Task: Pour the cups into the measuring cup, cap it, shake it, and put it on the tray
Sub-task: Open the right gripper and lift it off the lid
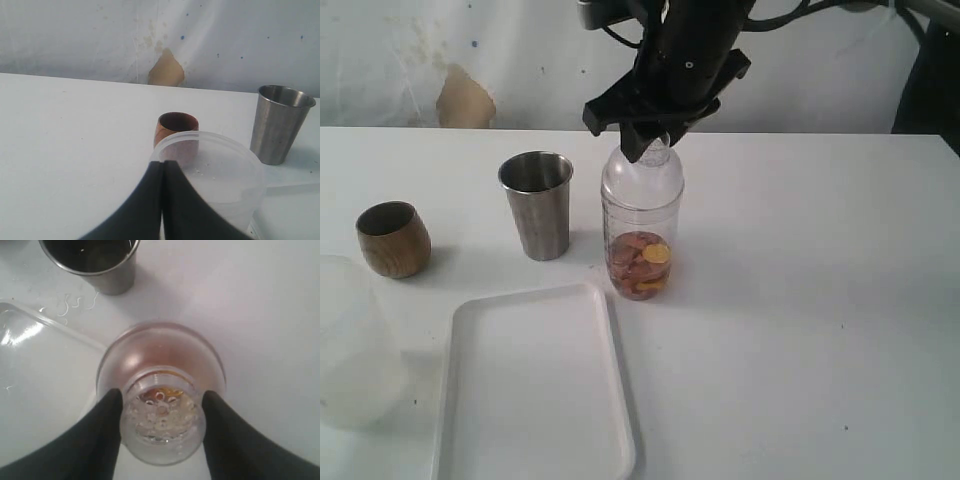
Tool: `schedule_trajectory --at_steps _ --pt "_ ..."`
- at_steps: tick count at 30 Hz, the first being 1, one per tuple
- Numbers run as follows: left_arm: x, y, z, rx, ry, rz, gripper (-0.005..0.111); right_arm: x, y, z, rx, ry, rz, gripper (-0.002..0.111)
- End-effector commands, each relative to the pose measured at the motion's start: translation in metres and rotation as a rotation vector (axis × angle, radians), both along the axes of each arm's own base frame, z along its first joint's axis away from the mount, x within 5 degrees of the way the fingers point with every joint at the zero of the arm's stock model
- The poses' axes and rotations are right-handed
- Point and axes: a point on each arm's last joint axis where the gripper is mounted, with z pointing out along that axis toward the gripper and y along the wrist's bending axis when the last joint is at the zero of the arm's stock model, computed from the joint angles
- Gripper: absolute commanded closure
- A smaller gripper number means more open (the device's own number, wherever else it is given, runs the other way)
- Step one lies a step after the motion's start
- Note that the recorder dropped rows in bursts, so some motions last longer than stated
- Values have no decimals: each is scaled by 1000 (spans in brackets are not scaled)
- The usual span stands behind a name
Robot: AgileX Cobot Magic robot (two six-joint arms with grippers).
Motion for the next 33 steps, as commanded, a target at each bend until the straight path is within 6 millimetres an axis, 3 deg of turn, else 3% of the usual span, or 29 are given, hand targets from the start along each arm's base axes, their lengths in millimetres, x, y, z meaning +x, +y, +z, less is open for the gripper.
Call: schedule_trajectory --at_steps 1,5,21,29,32,33 --pt "0 0 -1 6 -2 -6 107 3 1 -5 -14 2 10 108" --pt "0 0 -1 6 -2 -6 107 6 3 -3 4 -30 9 100" --pt "0 0 -1 6 -2 -6 107 12 9 11 121 -163 1 30" --pt "0 0 -1 6 -2 -6 107 -9 4 57 281 -323 -13 32" --pt "0 0 -1 6 -2 -6 107 -33 -9 60 380 -460 -53 34" --pt "0 0 -1 6 -2 -6 107 -40 -10 51 407 -515 -55 34"
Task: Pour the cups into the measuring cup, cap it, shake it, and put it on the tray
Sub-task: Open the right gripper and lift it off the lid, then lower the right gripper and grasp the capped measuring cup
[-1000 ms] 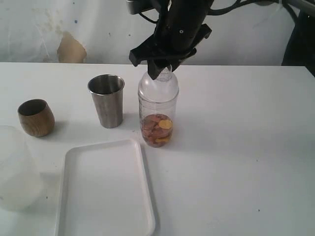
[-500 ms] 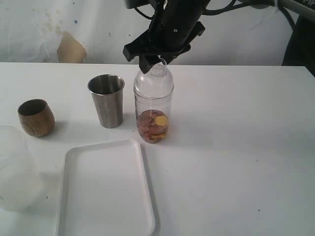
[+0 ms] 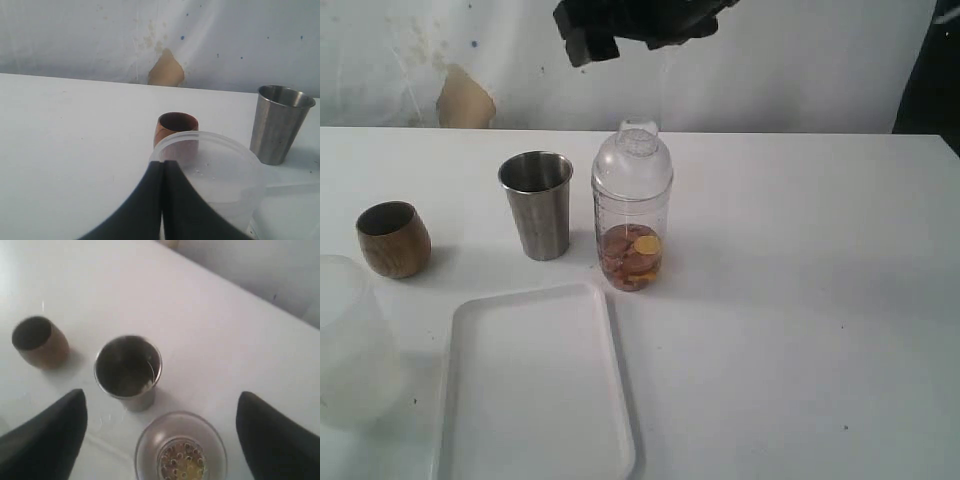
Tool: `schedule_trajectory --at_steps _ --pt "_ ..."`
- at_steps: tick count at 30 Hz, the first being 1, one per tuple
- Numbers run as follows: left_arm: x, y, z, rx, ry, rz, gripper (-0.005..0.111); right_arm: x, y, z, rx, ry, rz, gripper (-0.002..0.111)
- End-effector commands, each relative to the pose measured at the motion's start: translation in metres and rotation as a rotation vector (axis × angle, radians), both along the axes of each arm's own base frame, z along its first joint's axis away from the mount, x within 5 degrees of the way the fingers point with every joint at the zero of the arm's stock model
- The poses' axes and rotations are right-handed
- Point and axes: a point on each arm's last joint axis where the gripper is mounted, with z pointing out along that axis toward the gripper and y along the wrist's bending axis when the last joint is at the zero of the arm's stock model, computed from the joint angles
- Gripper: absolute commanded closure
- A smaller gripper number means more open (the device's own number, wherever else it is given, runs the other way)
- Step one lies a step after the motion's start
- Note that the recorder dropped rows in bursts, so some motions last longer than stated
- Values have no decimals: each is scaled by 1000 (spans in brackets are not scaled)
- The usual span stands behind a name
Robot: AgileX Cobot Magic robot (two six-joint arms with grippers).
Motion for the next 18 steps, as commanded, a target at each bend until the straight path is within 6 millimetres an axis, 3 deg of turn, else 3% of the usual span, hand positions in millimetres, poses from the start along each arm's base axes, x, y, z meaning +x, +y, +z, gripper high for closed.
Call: schedule_trajectory --at_steps 1,4,5,10,18 --pt "0 0 -1 6 -2 -6 107 -33 -11 -2 133 -216 -37 34" --pt "0 0 -1 8 -1 -5 107 -53 -19 -27 208 -396 -61 34" --pt "0 0 -1 8 -1 -5 107 -66 -26 -51 258 -493 -86 34" --pt "0 0 -1 8 -1 -5 107 -85 -29 -105 329 -659 -106 34" --pt "0 0 -1 8 -1 -5 107 -72 -14 -158 385 -785 -111 34"
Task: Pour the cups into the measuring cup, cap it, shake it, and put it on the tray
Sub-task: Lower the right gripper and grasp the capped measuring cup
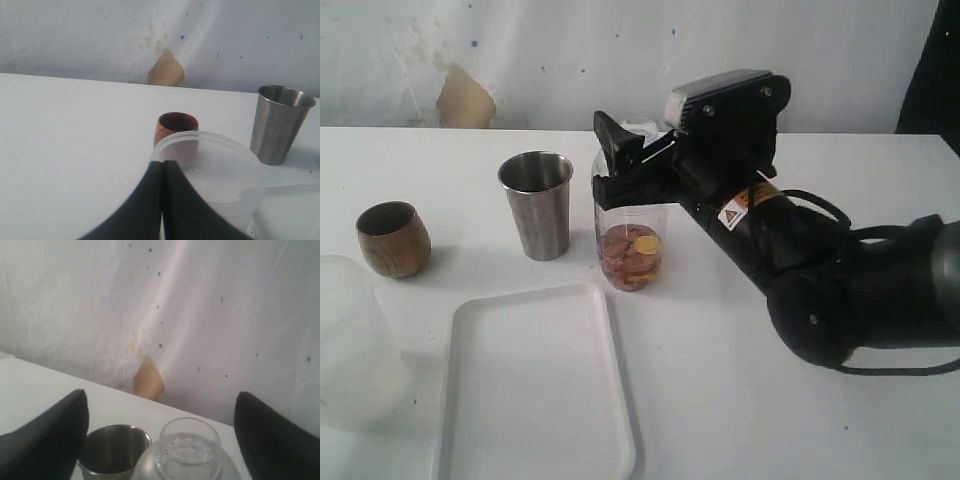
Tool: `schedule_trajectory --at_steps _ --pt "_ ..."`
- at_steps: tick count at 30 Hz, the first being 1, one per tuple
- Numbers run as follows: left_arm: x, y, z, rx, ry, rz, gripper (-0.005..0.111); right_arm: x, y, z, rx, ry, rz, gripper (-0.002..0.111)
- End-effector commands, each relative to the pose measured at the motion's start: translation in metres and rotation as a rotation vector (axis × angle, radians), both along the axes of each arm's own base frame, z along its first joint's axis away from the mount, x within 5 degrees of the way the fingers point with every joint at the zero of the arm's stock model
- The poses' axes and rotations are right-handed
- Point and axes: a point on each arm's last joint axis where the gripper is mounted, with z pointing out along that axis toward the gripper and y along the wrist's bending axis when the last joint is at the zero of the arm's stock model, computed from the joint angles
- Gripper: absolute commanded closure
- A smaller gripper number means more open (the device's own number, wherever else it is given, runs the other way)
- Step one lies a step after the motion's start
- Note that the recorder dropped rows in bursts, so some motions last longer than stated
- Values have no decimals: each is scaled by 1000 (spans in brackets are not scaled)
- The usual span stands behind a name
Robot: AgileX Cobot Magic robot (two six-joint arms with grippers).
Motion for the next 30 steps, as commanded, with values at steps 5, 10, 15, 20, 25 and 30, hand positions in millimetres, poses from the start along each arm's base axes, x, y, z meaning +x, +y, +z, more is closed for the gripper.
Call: schedule_trajectory --at_steps 5,10,15,20,25,30 --pt "0 0 -1 8 -1 -5 107 17 10 -24 32 -52 -16 34" --pt "0 0 -1 8 -1 -5 107 27 13 -28 33 -56 -41 41" --pt "0 0 -1 8 -1 -5 107 33 15 -31 42 -51 -59 42" --pt "0 0 -1 8 -1 -5 107 37 11 -31 48 -45 -114 55" --pt "0 0 -1 8 -1 -5 107 38 12 -33 34 -19 -116 105" --pt "0 0 -1 8 -1 -5 107 48 22 -27 -50 89 -85 108"
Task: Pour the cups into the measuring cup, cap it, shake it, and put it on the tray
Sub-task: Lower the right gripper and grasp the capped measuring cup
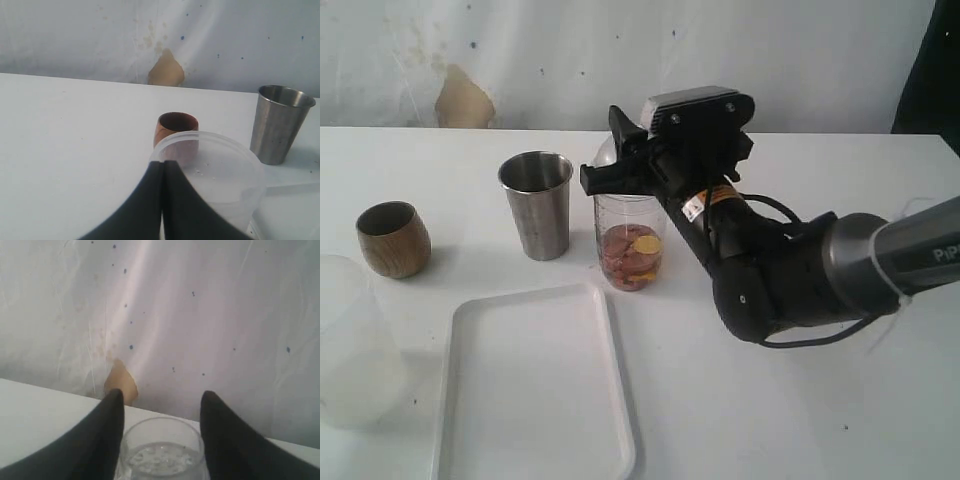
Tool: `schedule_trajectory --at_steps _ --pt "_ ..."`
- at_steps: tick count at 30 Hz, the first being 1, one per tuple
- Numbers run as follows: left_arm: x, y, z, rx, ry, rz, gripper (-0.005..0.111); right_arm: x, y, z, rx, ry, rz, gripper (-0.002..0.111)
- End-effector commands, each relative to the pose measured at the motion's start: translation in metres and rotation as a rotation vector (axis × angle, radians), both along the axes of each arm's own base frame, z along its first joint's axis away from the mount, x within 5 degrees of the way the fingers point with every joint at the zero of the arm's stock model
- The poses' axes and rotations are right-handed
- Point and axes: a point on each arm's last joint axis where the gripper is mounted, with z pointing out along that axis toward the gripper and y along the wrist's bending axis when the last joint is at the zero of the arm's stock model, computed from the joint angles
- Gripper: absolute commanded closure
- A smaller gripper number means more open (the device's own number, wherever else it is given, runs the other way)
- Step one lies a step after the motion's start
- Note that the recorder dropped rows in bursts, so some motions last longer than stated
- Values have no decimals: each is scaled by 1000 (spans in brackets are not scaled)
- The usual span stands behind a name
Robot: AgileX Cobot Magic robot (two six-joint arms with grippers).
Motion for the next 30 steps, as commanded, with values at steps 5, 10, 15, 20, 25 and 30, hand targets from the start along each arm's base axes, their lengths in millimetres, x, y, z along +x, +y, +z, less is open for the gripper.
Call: schedule_trajectory --at_steps 5,10,15,20,25,30 --pt "0 0 -1 8 -1 -5 107 16 17 10 -164 175 58 108" --pt "0 0 -1 8 -1 -5 107 16 16 6 -167 196 56 108" --pt "0 0 -1 8 -1 -5 107 6 9 -3 -142 161 35 108" --pt "0 0 -1 8 -1 -5 107 -8 -4 -19 -97 162 -18 108" --pt "0 0 -1 8 -1 -5 107 -13 -6 -29 -122 213 -13 108" --pt "0 0 -1 8 -1 -5 107 -12 -5 -38 -137 240 -11 108"
